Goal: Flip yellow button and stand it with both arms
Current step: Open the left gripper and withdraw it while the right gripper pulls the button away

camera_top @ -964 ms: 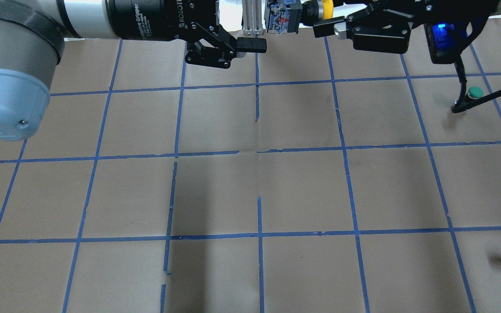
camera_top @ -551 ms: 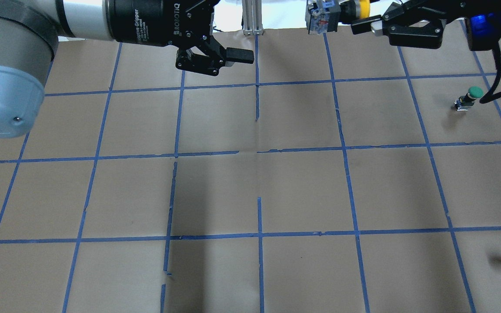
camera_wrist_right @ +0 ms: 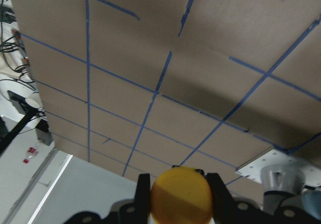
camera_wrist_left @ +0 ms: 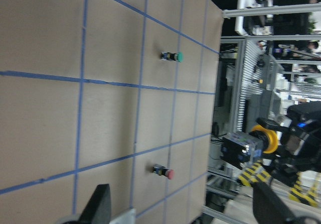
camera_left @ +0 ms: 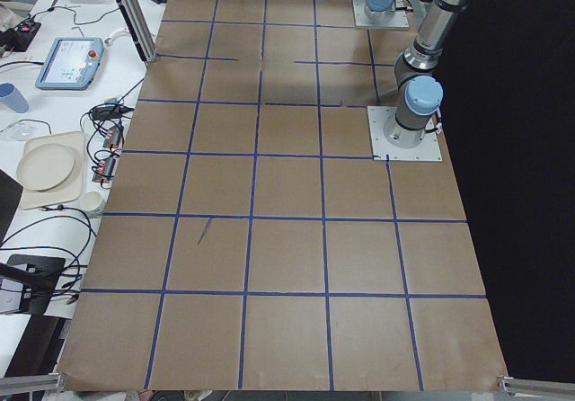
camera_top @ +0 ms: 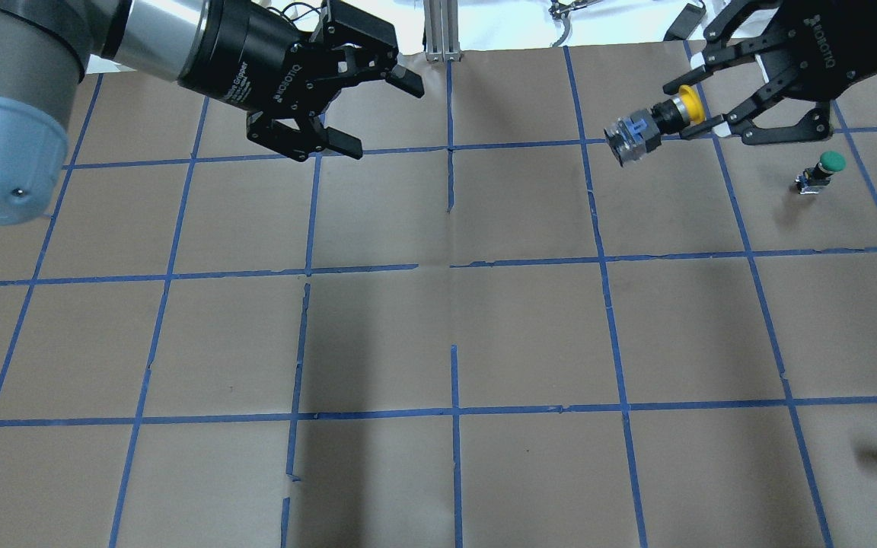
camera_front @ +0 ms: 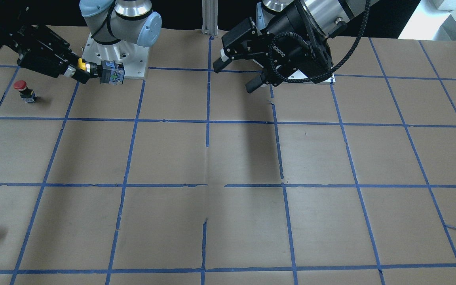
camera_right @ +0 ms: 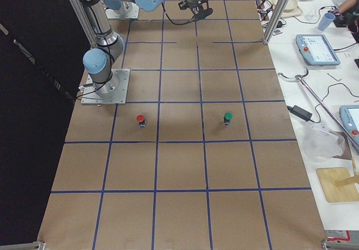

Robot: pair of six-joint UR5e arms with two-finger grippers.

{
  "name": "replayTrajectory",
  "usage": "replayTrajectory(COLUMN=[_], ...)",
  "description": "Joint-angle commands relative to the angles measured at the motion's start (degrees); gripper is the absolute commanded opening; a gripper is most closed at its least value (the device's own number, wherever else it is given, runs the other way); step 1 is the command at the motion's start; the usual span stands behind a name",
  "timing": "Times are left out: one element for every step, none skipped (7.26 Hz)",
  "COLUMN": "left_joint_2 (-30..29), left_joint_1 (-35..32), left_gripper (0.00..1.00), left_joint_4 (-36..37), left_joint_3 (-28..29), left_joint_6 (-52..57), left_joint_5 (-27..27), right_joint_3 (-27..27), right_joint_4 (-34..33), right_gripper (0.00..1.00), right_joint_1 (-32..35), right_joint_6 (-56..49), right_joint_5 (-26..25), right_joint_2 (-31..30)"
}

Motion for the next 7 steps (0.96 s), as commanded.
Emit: replayTrajectory(left_joint_2=[0.40, 0.50, 0.50, 0.24, 0.32, -0.38, -1.17], left_joint_1=[-2.20, -2.12, -2.12, -2.12, -1.95, -0.73, -0.89], left_gripper=[0.99, 1.00, 1.00, 1.00, 1.00, 1.00, 1.00], left_joint_4=[-4.55, -5.54, -10.86, -13.09, -13.11, -13.03, -13.72], left_joint_3=[1.89, 3.03, 4.87, 6.45, 7.34, 8.30, 8.84], left_joint_6=[1.80, 4.95, 8.28, 12.58, 17.41, 17.81, 17.98], left_joint_5=[24.62, 33.09, 39.70, 40.46, 40.47, 39.16, 38.71], right_joint_3=[0.18, 0.44, 0.53, 0.97, 2.45, 4.47, 6.75], right_joint_4=[0.02, -0.42, -2.77, -8.97, -13.65, -19.35, -23.58], right_gripper=[0.09, 0.09, 0.08, 0.08, 0.08, 0.08, 0.07], right_joint_1=[-3.42, -5.54, -6.60, -6.88, -6.88, -7.05, -7.49], right_joint_6=[-18.68, -29.90, -40.45, -46.22, -53.06, -60.52, -65.38], right_joint_5=[-14.78, -21.37, -26.66, -32.89, -35.21, -36.80, -37.51], right_joint_2=[1.82, 2.08, 3.91, 4.98, 4.73, 4.64, 4.37])
